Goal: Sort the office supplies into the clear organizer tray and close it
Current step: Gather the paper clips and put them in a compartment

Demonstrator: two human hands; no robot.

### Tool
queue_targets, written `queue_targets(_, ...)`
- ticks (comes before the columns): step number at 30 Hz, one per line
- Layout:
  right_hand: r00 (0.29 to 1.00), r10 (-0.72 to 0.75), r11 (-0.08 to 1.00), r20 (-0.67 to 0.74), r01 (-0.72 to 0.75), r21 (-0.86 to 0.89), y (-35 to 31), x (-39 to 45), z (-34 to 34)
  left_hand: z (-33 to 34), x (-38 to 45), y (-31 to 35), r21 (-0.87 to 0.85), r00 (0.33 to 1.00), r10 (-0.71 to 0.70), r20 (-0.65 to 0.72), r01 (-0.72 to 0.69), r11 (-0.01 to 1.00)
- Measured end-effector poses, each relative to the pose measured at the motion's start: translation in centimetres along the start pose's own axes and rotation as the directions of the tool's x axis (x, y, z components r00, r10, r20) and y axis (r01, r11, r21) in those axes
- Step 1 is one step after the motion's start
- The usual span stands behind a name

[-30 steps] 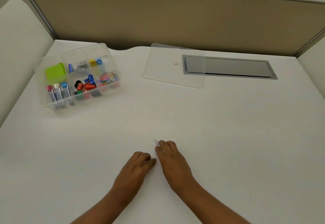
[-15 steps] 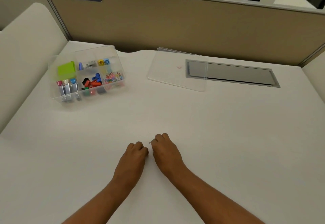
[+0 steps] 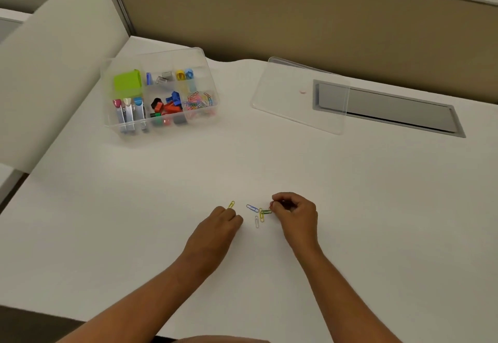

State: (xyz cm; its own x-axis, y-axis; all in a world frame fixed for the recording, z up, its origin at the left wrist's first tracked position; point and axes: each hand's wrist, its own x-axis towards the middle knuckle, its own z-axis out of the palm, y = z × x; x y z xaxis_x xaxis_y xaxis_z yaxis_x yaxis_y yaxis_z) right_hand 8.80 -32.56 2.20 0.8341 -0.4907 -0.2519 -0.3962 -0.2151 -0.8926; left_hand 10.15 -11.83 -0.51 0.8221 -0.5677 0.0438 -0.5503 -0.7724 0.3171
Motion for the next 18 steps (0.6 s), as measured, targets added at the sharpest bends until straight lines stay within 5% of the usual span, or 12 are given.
queue_targets(4,0.992,-0.092,0.989,0.086,0.101,-0.112,0.1,-0.1,-0.6,-0.5,-0.2,-0.6,-0.177,0.986,-0.156,-0.062,0.142,0.974)
queue_targets(9,0.92,-0.293,0.843,0.259,0.376,-0.384,0.8,-0.7,-0.6,-0.6,0.7,-0.5,0.051,0.987,-0.163,0.019,0.162,0.986)
queue_targets(15,0.862,-0.26,0.559,0.435,0.502,-0.661,1.7,-3.3,2.3,0.2,1.0,-0.2,0.07,0.998,0.065,0.016,-0.066,0.995)
queue_targets(18,0.853,-0.313,0.613,0.417,0.517,-0.597,1.2,-3.9,3.0,-0.1,1.4,-0.2,0.061,0.984,0.177,-0.032,-0.175,0.983)
